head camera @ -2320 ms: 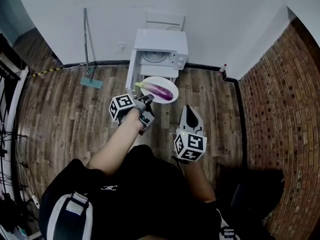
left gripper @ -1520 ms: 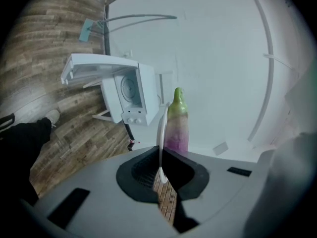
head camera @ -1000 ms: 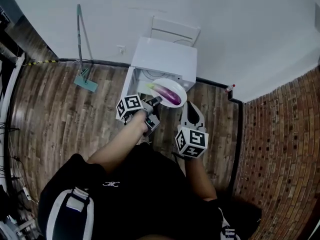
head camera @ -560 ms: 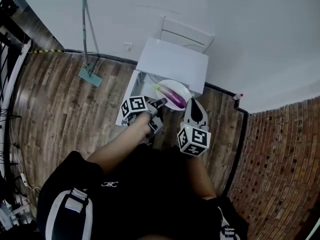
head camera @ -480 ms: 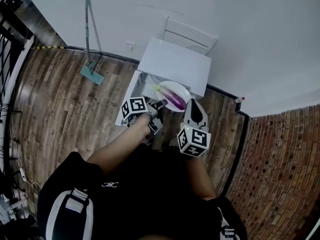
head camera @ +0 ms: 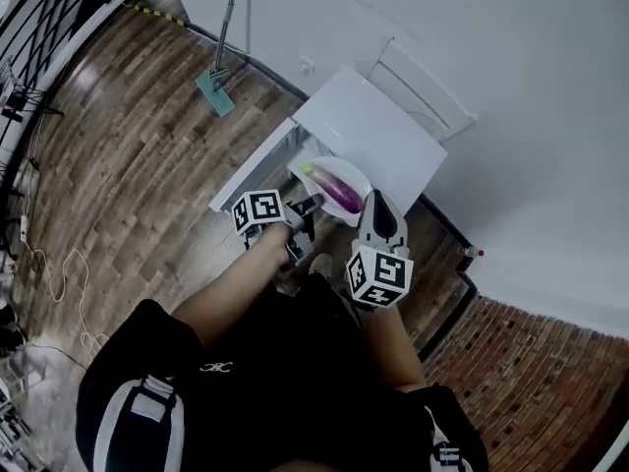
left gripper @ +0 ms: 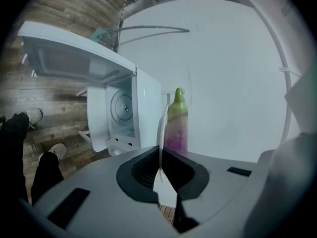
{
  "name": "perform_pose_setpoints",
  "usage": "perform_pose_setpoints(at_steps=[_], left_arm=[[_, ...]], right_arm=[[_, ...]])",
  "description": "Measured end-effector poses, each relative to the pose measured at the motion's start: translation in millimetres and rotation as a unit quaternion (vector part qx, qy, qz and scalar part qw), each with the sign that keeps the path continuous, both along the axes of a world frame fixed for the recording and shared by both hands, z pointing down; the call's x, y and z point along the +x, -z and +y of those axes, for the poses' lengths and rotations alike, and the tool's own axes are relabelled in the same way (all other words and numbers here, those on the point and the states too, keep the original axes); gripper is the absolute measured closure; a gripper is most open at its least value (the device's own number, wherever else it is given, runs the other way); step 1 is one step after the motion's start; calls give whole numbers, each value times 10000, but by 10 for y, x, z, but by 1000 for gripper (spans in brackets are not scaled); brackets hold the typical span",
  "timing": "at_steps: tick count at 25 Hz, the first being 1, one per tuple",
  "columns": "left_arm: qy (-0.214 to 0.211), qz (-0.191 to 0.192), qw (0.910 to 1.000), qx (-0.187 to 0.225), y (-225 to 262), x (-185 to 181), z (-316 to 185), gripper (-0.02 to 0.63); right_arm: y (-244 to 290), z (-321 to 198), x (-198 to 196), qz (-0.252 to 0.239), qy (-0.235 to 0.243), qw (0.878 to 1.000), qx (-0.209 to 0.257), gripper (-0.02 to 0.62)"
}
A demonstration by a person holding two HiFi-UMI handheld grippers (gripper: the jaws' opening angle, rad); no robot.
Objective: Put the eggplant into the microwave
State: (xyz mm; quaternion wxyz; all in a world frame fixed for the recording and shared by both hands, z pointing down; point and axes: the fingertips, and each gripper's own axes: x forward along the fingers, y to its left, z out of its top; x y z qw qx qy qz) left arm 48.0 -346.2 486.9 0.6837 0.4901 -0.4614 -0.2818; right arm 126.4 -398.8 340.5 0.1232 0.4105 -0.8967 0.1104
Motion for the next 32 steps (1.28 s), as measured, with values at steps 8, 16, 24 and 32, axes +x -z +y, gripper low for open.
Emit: perform_pose_setpoints(at_steps=[8,16,24,32], left_arm=[[1167,98,9927,-305,-458,-69,378,589],[1656,112,9855,-348,-1282,-348,296,589],[1475,-25,9890,-129,-2323,-459,-270,589],[1379,-151,9898,325,-3014,-499,-823,589]], right_arm=[[-536,147,-196,163,1078,9936,-311,584],[-1272,375,-251,98,1120,9918,-611,583],[-2242,100,-397,-365,819,9957,-213,584],[-3340,-135,-333,-515,720,9945,-566,584]])
